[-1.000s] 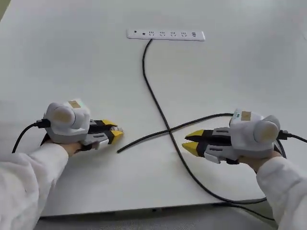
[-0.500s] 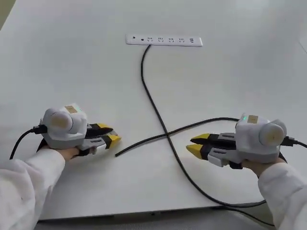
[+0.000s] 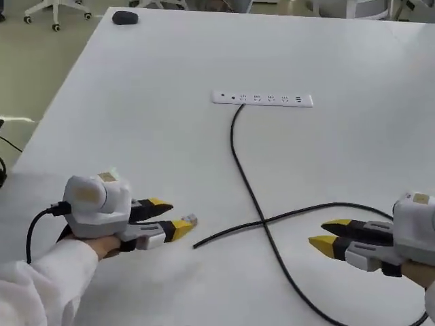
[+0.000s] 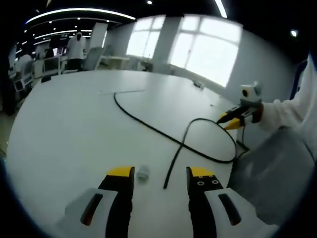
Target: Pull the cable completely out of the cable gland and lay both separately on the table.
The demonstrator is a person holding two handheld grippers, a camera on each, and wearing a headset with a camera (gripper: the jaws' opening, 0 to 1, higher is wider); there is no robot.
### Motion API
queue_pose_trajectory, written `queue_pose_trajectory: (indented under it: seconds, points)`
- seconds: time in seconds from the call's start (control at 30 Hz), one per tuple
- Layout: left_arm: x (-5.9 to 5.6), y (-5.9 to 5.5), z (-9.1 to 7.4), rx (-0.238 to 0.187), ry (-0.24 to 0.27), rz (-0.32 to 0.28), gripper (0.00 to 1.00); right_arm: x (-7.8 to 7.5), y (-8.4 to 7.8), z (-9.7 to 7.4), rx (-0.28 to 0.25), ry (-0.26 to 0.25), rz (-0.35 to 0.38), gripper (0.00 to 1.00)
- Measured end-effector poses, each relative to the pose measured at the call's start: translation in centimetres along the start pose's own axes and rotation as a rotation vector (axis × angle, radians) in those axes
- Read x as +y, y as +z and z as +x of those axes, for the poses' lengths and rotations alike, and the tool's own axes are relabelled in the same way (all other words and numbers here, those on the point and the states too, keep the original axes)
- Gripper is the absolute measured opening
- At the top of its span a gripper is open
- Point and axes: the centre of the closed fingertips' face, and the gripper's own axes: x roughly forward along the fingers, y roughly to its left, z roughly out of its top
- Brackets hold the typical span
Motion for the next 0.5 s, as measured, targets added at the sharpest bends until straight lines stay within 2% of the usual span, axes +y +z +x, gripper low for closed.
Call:
queue_pose_trajectory:
  seconds: [0.03, 0.07, 0.17, 0.23, 0.3, 0.4, 0.5]
  points:
    - [0.2, 0.2, -1.4, -0.01, 0.017, -0.019, 0.48, 0.4, -0.1, -0.8, 0.0, -0.002, 0.002, 0.31]
    - [0.3, 0.2, -1.7, -0.011, 0.024, -0.028, 0.51, 0.2, -0.2, -1.0, 0.0, -0.003, 0.003, 0.33]
    - [0.1, 0.7, -4.6, -0.02, 0.057, -0.048, 0.56, 0.3, -0.2, -2.6, -0.014, -0.011, 0.022, 0.39]
    - [0.1, 0.6, -6.3, -0.009, 0.086, -0.054, 0.6, 0.6, -0.3, -3.6, -0.012, -0.014, 0.03, 0.4]
    - [0.2, -0.2, -8.0, 0.043, 0.13, -0.078, 0.63, 1.0, -0.8, -4.5, 0.009, -0.022, 0.052, 0.43]
    - [-0.9, -1.1, -9.6, 0.09, 0.117, -0.101, 0.68, 1.7, -1.6, -5.7, 0.028, -0.021, 0.068, 0.5]
    - [-1.9, -1.2, -10.8, 0.083, 0.116, -0.093, 0.68, 2.1, -2.4, -6.6, 0.04, -0.027, 0.071, 0.5]
